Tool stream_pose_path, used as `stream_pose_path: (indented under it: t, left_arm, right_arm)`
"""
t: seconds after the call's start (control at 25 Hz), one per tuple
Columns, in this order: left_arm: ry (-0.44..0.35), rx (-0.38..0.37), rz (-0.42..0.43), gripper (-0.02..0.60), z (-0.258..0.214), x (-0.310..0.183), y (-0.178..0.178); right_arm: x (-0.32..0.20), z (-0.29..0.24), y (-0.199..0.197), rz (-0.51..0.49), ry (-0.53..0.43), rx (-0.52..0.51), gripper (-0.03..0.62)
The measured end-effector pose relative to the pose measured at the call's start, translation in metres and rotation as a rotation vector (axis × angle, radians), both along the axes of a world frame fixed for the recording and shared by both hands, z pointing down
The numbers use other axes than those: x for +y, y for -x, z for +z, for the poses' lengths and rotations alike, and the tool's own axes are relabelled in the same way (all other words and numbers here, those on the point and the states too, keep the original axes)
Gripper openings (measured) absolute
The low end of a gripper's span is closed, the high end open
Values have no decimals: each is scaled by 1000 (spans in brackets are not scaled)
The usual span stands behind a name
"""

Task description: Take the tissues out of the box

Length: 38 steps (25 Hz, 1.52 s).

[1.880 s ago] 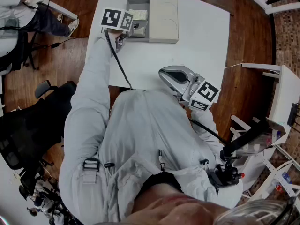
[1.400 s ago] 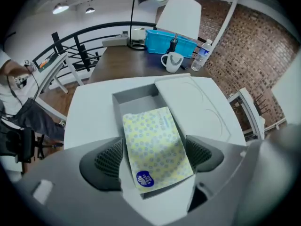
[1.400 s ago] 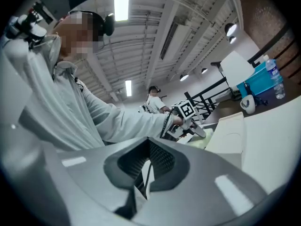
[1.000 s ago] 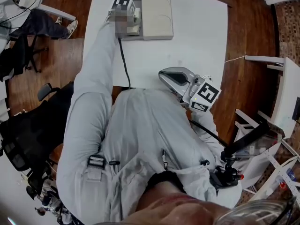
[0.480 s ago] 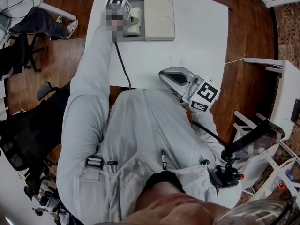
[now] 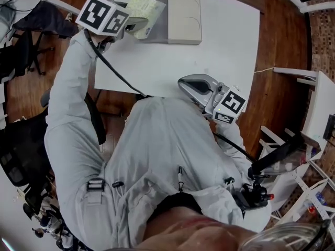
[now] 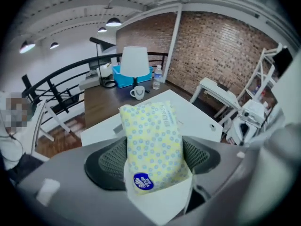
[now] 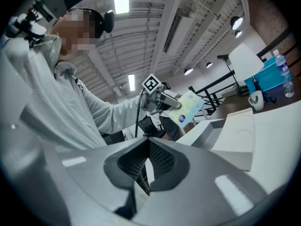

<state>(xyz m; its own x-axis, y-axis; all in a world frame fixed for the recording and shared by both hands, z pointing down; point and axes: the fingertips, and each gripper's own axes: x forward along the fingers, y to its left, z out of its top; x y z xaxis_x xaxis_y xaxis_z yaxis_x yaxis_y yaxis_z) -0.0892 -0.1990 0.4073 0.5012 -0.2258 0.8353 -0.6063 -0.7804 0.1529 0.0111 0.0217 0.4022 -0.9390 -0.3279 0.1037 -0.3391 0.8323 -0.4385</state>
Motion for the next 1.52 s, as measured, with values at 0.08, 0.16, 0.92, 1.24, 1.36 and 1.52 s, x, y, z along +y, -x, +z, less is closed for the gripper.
stream_pose_path:
  t: [0.08, 0.16, 0.92, 1.24, 1.36, 1.52]
  left_arm:
    - [-15, -24, 90, 380, -10, 30, 4]
    - [-20, -48, 174, 380, -7, 60, 4]
    - [100, -239, 676, 388, 213, 171, -31]
    - [84, -202, 675, 400, 187, 175, -11]
    - [84, -133, 642, 400, 165, 173, -14]
    - [2, -117, 657, 393, 139, 164, -19]
  right_arm:
    - [1, -1, 2, -8, -1, 3, 2]
    - [2, -1, 4, -17, 0, 11, 2]
    - [3, 20, -6, 32, 32, 90, 2]
    - [8, 8, 6, 42, 18, 96, 2]
    - [9, 8, 11, 32, 18, 97, 2]
    - [6, 8, 12, 21, 15, 91, 2]
